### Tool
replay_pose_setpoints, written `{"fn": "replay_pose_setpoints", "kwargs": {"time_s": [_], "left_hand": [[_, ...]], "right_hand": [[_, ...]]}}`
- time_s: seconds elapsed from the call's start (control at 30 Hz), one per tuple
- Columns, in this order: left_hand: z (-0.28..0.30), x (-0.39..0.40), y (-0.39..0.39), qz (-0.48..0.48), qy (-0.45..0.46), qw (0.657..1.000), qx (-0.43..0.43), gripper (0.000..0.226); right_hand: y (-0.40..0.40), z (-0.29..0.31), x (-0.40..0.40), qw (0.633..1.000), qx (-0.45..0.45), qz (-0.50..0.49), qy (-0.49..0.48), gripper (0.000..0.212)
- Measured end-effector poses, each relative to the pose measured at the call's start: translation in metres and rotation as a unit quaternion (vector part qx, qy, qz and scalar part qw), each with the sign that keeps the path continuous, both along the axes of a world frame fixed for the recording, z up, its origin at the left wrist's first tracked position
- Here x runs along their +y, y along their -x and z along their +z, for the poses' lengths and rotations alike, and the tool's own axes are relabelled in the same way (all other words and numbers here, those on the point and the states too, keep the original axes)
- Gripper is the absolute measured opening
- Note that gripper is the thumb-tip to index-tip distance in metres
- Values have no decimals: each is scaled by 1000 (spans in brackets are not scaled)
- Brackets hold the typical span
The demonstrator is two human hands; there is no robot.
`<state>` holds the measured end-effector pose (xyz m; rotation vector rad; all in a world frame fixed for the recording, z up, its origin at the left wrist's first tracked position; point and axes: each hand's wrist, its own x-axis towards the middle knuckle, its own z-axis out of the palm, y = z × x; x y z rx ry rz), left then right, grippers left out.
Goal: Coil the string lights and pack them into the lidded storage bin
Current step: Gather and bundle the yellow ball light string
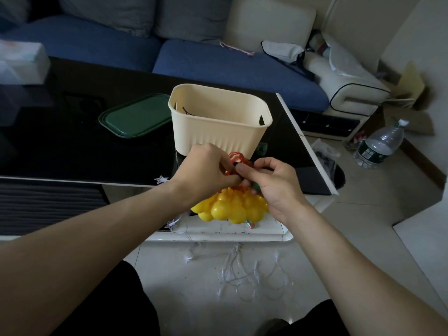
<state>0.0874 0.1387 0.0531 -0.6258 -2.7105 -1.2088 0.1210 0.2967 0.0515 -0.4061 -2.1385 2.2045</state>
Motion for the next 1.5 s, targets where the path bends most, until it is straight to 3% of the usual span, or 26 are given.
{"fn": "replay_pose_setpoints", "kwargs": {"time_s": [0.3, 0.43, 0.5, 0.6, 0.73, 0.9, 1.03, 1.27, 1.37, 1.5], "left_hand": [[-3, 11, -2, 9, 51, 975, 215, 16], [0, 15, -6, -21, 17, 994, 109, 16], [1, 16, -8, -41, -69, 997, -22, 13], [2, 18, -11, -89, -196, 961, -175, 21], [0, 16, -8, -164, -174, 943, -232, 17], [5, 8, -3, -201, -210, 897, -334, 21], [2, 8, -4, -179, -195, 916, -302, 37], [-9, 4, 1, -142, -219, 924, -278, 25], [-10, 5, 2, -117, -167, 956, -209, 18], [-9, 7, 4, -85, -153, 971, -161, 13]], "right_hand": [[-2, 8, 0, 994, 3, -50, 94, 35], [-5, 11, 2, 993, -12, -60, 105, 31], [-6, 11, 3, 992, -16, -62, 111, 34], [-6, 12, 5, 992, -18, -59, 107, 35], [-7, 14, 6, 993, -22, -47, 108, 36], [-6, 13, 10, 996, -18, -23, 87, 40], [-4, 12, 12, 1000, 11, 11, 20, 40], [-5, 12, 18, 992, 60, 92, -56, 25], [-5, 8, 14, 993, 64, 62, -80, 27], [-4, 3, 9, 988, 68, -1, -136, 31]]}}
